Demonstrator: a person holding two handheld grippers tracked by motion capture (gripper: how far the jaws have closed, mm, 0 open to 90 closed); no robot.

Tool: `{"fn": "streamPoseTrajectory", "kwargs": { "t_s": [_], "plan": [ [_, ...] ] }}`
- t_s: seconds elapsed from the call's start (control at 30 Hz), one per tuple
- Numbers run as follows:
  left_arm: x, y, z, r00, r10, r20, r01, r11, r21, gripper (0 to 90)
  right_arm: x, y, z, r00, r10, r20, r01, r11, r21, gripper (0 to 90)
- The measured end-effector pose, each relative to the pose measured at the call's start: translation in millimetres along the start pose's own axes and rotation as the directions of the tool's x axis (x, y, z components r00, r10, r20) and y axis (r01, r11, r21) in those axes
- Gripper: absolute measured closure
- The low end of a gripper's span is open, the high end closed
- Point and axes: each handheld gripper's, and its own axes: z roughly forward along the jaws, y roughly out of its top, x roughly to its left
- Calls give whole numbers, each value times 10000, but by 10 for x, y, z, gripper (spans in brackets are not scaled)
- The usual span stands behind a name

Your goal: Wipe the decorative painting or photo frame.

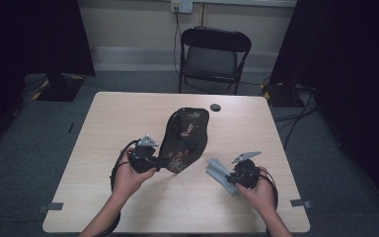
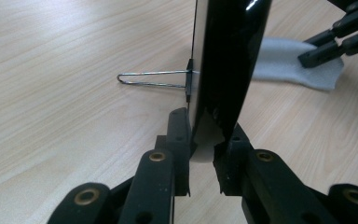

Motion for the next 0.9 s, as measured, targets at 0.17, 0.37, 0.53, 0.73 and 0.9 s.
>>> {"fn": "streamPoseTrajectory", "kwargs": {
  "t_s": [0.17,0.37,0.53,0.73,0.9],
  "plan": [
    [15,-3,-5,10000,-4,78,4,10000,86,781,-22,59,-108,10000,44,-6,-44,9994,-335,812],
    [17,-5,-6,10000,8,74,-9,10000,96,781,-27,128,-142,10000,12,-68,-15,9994,-347,812],
    [13,-1,-1,10000,-11,54,10,10000,46,782,-37,198,-203,9999,-58,-140,54,9994,-348,812],
    [9,12,3,10000,5,38,-5,10000,28,782,-51,284,-305,9998,-144,-136,136,9983,-575,812],
    [14,-1,5,10000,-38,52,37,10000,55,782,-61,391,-427,9995,-298,55,301,9964,-794,812]
  ]
}}
